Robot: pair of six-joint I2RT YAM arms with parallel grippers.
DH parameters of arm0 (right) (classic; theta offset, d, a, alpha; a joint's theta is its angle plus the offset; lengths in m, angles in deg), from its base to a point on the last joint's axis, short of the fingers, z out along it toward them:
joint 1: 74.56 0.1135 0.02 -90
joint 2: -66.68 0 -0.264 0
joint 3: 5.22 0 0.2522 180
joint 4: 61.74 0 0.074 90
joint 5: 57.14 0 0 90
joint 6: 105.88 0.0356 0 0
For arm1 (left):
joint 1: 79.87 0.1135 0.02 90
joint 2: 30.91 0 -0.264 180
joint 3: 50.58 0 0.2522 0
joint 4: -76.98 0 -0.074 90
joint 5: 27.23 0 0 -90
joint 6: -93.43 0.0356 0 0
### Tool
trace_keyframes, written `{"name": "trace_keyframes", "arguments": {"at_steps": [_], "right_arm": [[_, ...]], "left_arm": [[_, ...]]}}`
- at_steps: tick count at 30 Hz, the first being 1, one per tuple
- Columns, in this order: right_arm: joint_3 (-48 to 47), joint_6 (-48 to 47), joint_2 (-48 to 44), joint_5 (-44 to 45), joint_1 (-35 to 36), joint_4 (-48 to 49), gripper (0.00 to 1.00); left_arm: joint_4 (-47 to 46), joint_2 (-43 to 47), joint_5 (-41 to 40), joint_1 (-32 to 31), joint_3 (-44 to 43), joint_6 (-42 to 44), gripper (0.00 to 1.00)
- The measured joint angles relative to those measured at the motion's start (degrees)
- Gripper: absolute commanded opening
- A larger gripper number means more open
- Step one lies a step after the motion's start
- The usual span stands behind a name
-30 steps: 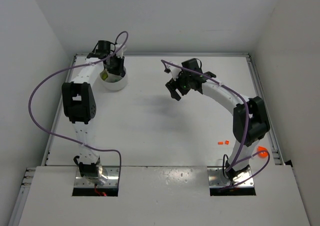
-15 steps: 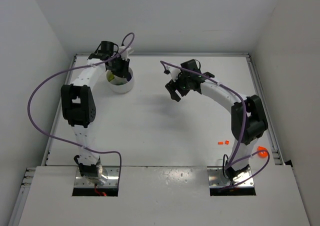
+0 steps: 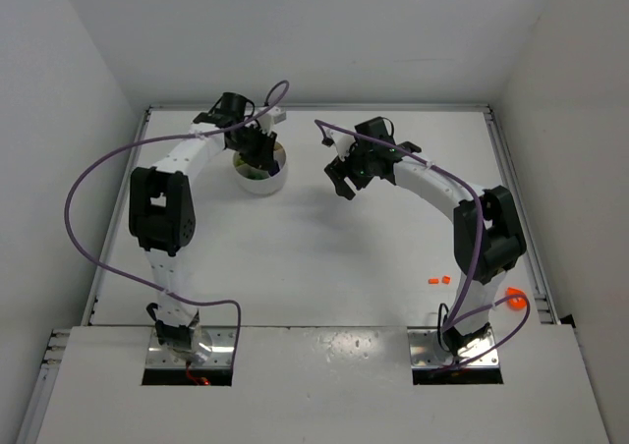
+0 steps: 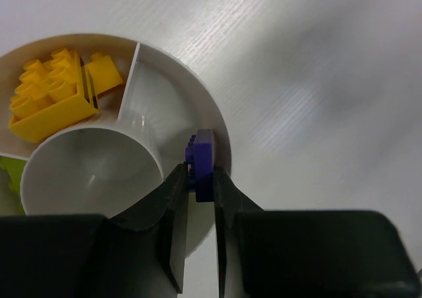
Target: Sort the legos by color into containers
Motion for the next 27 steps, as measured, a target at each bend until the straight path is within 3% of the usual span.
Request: {"name": "trace_keyframes", "arguments": {"at_steps": [6,11,14,15,17,18,22,27], "right_arm": [[0.0,0.0,0.0,0.0,-0.5,0.1,0.75],[0.0,0.0,0.0,0.0,-0.7,0.2,0.75],[0.0,0.0,0.0,0.2,-0.7,0.2,0.75],[0.1,0.0,0.0,0.2,-0.7,0.3,0.75],[0.4,0.0,0.0,0.4,-0.7,0.5,0.75],[0.6,0.0,-0.1,0.4,-0.7,0.6,0.75],[1.3,0.0,-0.3,0.9,-0.7,0.7,0.75],[2.0,0.1,-1.0,1.6,-0.7,1.4,0.75]], "left_arm": [[0.9,0.1,0.4,-2.5,1.0,-0.1,0.01],[0.9,0.6,-1.8,-3.1,1.0,-0.3,0.08],[0.5,1.4,-3.9,-3.1,1.0,-0.8,0.17],[0.4,1.7,-4.5,-3.1,1.0,-0.9,0.28],[-0.1,2.2,-5.6,-3.1,1.0,-1.2,0.39],[-0.3,2.4,-5.9,-3.1,1.0,-1.2,0.52],[-1.5,3.5,-7.3,-3.2,1.0,-1.7,0.61],[-4.0,5.5,-8.0,-3.2,1.0,-2.5,0.61]]}}
